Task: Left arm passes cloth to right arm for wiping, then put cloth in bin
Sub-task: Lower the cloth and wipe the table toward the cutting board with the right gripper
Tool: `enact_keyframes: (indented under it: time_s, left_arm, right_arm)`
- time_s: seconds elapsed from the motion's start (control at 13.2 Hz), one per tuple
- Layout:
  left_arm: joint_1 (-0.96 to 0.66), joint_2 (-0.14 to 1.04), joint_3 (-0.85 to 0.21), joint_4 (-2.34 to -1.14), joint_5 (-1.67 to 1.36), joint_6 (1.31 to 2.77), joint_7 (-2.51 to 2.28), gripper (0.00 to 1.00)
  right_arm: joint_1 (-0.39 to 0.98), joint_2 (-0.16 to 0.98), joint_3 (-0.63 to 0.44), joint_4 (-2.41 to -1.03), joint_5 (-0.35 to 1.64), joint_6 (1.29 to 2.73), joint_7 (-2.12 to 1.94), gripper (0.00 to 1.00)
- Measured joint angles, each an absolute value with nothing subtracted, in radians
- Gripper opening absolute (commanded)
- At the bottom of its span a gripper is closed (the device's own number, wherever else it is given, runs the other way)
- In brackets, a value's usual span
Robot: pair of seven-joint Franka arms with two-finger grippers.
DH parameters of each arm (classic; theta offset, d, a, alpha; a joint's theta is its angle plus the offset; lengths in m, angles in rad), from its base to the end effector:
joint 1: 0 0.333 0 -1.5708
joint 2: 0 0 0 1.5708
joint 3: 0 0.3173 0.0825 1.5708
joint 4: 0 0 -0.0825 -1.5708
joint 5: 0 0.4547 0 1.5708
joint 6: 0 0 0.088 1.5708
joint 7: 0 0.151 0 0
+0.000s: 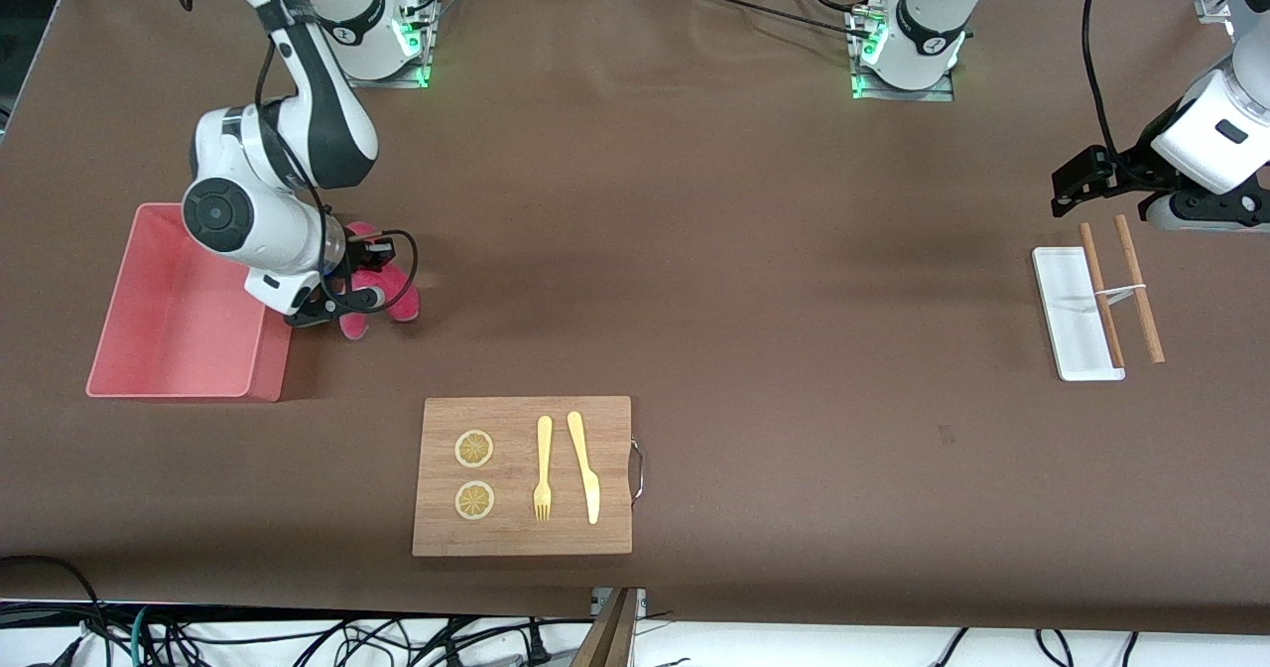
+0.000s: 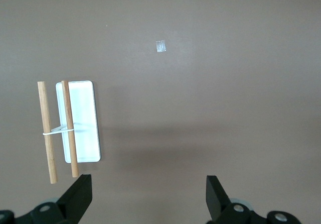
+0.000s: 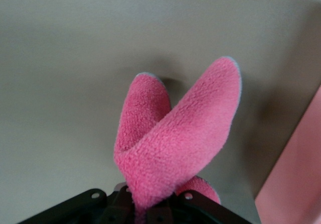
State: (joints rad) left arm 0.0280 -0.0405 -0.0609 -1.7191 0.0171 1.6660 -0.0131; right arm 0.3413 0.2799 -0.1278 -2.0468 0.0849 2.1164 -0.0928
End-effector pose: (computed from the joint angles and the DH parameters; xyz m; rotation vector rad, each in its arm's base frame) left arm 0.6164 -0.0183 0.5344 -3.1216 0.0335 0.0191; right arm 0.5944 0.1343 0.1986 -3.0797 -0.3962 0.3251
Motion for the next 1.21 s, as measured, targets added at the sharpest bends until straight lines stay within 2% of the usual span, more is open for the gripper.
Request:
enact_keyframes:
  time_s: [0.23,0.45,0.76,1.21]
  left_arm:
    - [0.028,-0.041,-0.061,-1.72,0.016,1.666,-0.013,1.0]
    - [0.028,-0.041,-0.061,-1.721,0.016,1.666,-0.013,1.0]
    - [0.028,-0.041,-0.061,-1.722,0.016,1.666,-0.013,1.0]
    - [0.028,-0.041,-0.061,-1.722,0.016,1.666,-0.013,1.0]
  right_arm:
    - [0.34,0.345,-0.128,-2.056,0.09,2.229,-0.086,0.0]
    - [0.362,0.383,-0.115,-2.052,0.17,2.266,-0.071,0.0]
    - [0.487,0.403,-0.084,-2.033,0.212,2.309,0.142,0.0]
    - [0.678,0.447,-0.039,-1.91,0.223,2.311,0.565,0.0]
